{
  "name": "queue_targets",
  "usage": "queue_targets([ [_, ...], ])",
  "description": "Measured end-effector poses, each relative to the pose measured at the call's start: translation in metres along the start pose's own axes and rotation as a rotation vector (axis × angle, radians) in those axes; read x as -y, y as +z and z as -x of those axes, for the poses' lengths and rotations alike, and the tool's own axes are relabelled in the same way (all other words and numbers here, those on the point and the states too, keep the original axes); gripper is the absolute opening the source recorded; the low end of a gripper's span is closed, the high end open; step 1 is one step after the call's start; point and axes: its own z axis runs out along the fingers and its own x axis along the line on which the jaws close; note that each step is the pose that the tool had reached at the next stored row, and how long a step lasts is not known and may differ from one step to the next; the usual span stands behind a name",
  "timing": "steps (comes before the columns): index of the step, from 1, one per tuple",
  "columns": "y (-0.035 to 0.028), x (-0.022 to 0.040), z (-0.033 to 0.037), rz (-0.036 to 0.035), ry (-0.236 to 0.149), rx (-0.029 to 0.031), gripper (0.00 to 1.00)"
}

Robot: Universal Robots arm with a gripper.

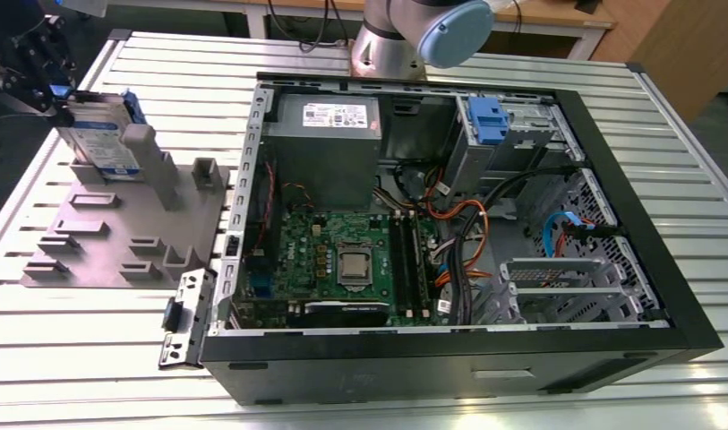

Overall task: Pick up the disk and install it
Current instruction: 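Pick up the disk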

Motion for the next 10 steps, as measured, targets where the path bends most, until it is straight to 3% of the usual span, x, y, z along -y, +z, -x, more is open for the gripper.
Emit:
queue_targets([
  [6, 0.0000, 0.0001, 0.0000, -0.0006, 0.000, -0.0090, 0.37],
  [10, 0.0000, 0.0001, 0.0000, -0.0005, 0.000, -0.0099, 0.36],
])
